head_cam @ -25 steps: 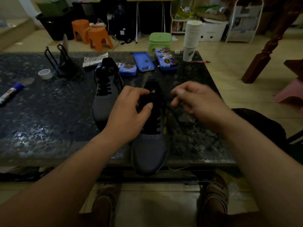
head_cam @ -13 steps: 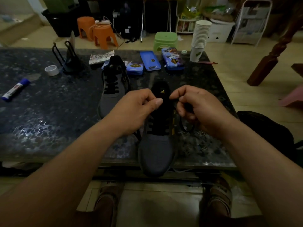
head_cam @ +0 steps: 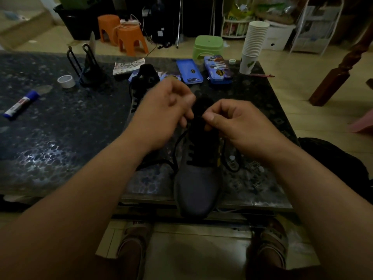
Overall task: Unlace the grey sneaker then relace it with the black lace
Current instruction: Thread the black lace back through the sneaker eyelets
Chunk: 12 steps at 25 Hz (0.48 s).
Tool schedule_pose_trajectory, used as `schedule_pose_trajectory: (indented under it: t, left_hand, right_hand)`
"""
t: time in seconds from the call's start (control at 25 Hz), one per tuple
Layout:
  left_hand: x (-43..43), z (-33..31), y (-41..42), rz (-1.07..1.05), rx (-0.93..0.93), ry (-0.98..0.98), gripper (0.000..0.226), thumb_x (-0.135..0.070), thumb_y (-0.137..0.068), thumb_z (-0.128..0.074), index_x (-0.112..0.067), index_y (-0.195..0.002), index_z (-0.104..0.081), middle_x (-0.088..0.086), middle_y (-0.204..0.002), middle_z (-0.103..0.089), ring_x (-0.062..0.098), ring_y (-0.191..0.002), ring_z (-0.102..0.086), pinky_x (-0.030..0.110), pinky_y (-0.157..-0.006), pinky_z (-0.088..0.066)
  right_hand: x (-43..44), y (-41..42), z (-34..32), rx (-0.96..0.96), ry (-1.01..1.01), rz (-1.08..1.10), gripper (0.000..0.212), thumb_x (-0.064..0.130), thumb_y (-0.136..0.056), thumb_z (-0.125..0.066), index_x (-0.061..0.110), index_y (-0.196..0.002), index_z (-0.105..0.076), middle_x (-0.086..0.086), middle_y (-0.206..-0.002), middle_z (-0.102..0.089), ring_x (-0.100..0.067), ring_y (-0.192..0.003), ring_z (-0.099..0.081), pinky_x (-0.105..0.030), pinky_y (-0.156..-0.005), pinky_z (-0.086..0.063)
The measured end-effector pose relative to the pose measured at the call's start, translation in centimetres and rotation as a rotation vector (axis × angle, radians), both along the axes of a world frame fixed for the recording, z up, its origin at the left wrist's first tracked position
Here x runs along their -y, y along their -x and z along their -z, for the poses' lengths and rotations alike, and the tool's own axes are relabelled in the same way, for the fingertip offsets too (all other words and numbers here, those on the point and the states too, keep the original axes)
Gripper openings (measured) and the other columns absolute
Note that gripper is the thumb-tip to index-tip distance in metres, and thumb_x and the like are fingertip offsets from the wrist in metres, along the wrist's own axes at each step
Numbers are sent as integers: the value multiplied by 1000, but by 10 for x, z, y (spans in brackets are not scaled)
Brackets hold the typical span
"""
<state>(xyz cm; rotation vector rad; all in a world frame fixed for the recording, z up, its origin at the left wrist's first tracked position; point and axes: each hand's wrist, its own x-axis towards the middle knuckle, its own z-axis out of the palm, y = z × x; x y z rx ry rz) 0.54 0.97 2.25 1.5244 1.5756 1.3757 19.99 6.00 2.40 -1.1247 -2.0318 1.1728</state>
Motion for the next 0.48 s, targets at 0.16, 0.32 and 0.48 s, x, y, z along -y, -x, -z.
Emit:
schedule_pose_trajectory:
  t: [0.16, 0.32, 0.48]
  left_hand:
    - [-10, 13, 25, -209, 4, 165, 22, -37, -104, -57, -20, -90, -59, 2, -78, -72, 19, -65, -66, 39, -68, -55]
    - [-6, 29, -2, -105, -376, 393, 46, -61, -90, -68, -16, -92, -61, 1, -81, -65, 15, -74, -62, 34, -62, -46]
    - [-9, 29, 1, -118, -113, 455, 28, -29, -94, -71, -3, -85, -64, 14, -78, -72, 24, -66, -67, 36, -57, -56]
  right_hand:
    - [-18, 1, 3, -178, 201, 148, 19, 19, -106, -55, 12, -94, -68, 5, -66, -63, -8, -52, -43, -26, -51, -36]
    - [-22, 12, 7, -84, 202, 111, 12, 14, -104, -59, 17, -103, -71, 3, -81, -70, -6, -60, -51, -24, -57, -44]
    - [-17, 21, 7, 53, -25, 115, 8, 22, -100, -66, 23, -97, -74, 11, -85, -70, 3, -70, -61, -14, -62, -46]
